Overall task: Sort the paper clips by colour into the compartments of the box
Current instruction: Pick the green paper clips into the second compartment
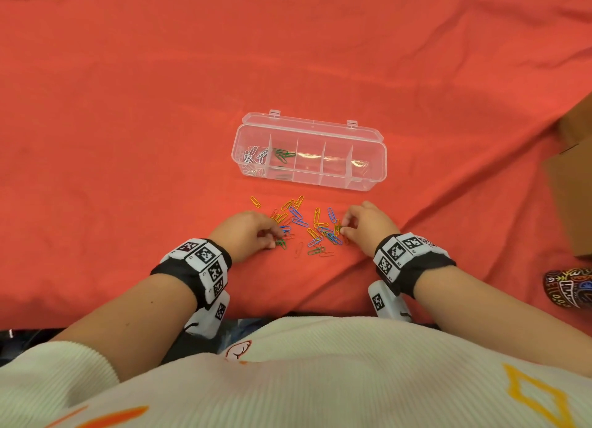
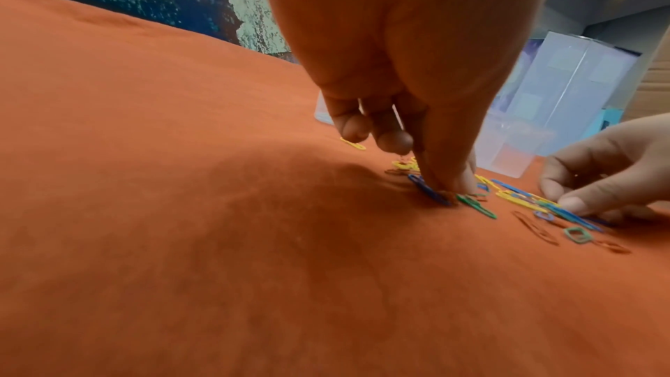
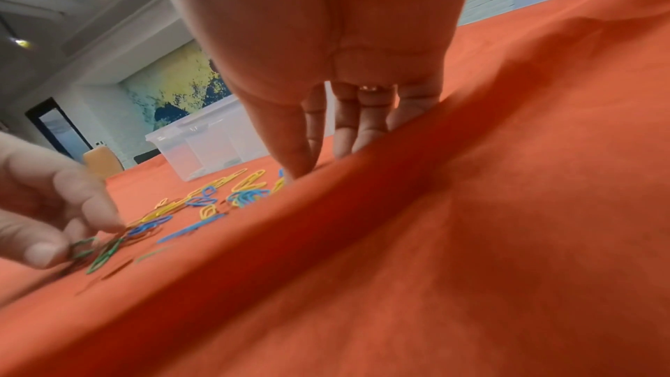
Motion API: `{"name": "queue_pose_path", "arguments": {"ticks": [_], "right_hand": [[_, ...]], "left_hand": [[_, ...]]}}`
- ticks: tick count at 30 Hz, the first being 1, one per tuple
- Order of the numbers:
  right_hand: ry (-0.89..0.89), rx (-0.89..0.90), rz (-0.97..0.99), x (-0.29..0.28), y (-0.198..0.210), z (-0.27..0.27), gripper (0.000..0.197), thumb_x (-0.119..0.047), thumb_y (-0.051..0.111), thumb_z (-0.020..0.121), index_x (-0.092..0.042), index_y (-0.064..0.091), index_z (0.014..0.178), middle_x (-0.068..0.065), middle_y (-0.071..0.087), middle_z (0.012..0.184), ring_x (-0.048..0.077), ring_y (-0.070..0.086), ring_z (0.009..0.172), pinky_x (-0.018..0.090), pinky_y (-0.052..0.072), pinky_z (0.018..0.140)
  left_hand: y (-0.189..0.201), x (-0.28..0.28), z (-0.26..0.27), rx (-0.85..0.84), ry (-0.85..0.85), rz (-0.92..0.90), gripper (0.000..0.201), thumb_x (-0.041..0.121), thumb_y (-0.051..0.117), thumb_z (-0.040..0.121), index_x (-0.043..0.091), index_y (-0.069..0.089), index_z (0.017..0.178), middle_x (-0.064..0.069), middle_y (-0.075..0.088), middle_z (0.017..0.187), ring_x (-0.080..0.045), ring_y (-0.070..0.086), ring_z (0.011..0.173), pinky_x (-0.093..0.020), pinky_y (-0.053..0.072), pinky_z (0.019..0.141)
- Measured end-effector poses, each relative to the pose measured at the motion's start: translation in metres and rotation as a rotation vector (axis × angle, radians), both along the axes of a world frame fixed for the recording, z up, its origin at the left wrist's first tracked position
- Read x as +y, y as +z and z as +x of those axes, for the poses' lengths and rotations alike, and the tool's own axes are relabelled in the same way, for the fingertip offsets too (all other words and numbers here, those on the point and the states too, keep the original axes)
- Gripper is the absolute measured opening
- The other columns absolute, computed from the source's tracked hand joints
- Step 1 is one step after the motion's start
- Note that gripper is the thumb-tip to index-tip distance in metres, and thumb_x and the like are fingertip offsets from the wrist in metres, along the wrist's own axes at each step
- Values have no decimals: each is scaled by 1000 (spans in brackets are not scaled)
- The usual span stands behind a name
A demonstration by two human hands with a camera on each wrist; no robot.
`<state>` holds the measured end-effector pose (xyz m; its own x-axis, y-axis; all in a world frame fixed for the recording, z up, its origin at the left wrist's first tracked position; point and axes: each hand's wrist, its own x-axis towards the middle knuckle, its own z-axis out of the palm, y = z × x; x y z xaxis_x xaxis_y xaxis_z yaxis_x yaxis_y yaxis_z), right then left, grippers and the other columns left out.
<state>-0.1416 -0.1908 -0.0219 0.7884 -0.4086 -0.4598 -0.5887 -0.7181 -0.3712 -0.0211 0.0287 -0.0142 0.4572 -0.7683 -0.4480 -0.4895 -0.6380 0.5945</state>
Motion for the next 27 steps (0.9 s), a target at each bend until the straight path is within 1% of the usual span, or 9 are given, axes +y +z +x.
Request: {"name": "queue_pose_path", "arguments": {"ticks": [5,9,12,15,17,19,21,24,27], "right_hand": [[15,63,-4,-2,5,0,5,-16,66,78,-16,62,80,1,44,92,25,57,93,30,41,82],[-1,71,10,-6,9,-6,20,-14,66,75,-23,53,63,9,56,99,27,59,103,31,42,81],[-27,-47,28,-5,14,-12,11,-14,65,72,-22,58,69,-1,56,82,23,58,82,29,40,72],[34,-116,141,5,20,-16,14,-11,66,73,-23,58,71,-5,58,70,13,53,67,22,40,65],[107,-112,233,16,21,-18,13,-9,66,74,-21,63,77,-7,58,67,4,50,58,9,36,57],[159,-99,277,25,17,-16,15,-8,65,76,-17,68,88,-6,60,72,0,48,56,6,35,57],[188,-80,263,31,14,-14,20,-9,63,78,-16,69,96,-3,62,75,8,49,62,11,37,61],[246,-39,217,37,12,-9,20,-13,63,80,-17,68,98,2,72,88,12,55,76,24,42,74],[324,11,104,42,10,-4,18,-19,62,82,-19,66,99,2,69,100,21,60,94,31,45,84]], "left_hand": [[-4,-8,-8,-122,-84,40,23,21,67,77,24,67,100,2,63,86,-17,53,91,-30,44,81],[-3,-12,-11,-190,-112,61,18,22,66,76,25,67,94,-1,58,95,-22,54,98,-38,48,82],[-1,-13,-12,-217,-125,83,16,24,65,76,26,66,92,-1,56,97,-22,54,99,-39,48,81],[0,-14,-13,-231,-122,101,13,23,65,75,24,65,88,-1,57,98,-23,55,99,-42,48,82],[0,-15,-14,-233,-119,103,12,22,64,74,24,64,86,-1,58,97,-23,55,100,-43,48,82],[0,-15,-17,-239,-116,98,11,21,62,75,23,64,86,-1,59,97,-23,54,100,-41,48,82],[1,-14,-21,-246,-99,77,12,19,60,76,21,64,87,-2,61,97,-23,55,100,-38,48,81],[2,-14,-26,-230,-78,54,15,15,58,75,20,64,89,-2,62,97,-23,57,97,-36,48,79],[1,-15,-26,-194,-74,38,21,11,56,73,20,65,90,-2,63,93,-22,59,93,-37,50,79]]}}
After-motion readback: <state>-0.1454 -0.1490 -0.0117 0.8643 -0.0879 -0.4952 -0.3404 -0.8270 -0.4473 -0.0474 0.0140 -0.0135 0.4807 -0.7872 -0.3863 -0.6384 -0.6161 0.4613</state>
